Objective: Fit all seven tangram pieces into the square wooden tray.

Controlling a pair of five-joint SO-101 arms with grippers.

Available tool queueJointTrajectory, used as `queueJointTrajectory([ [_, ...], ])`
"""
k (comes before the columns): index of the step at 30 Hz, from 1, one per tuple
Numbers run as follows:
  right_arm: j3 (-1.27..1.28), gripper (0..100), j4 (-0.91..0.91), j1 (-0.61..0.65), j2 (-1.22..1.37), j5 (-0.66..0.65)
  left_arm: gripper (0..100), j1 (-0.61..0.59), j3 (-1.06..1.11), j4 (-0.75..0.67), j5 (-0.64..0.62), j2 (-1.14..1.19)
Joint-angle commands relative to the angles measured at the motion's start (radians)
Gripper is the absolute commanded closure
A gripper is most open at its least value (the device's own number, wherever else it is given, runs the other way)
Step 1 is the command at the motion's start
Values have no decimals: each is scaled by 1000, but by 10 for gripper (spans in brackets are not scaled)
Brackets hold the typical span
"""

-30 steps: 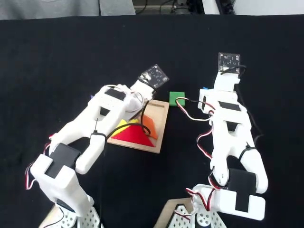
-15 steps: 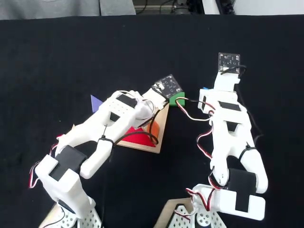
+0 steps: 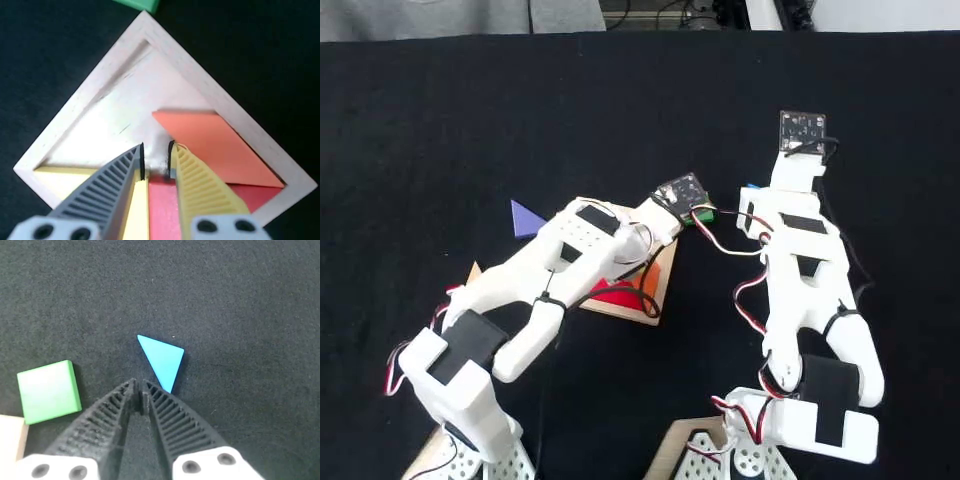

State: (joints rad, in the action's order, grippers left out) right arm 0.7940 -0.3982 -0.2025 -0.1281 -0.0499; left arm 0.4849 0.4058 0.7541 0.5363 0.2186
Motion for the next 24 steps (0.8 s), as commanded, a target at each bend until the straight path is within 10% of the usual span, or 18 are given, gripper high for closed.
queueJointTrajectory([
  [1, -48, 987, 20, -3, -4, 2, 888, -8, -8, 11, 0, -109],
  [12, -51, 987, -41, 144, 33, -195, 888, -320, 51, 163, -51, -687],
  [24, -380, 988, -350, 175, 335, -219, 887, -694, 529, 29, -261, -1132],
])
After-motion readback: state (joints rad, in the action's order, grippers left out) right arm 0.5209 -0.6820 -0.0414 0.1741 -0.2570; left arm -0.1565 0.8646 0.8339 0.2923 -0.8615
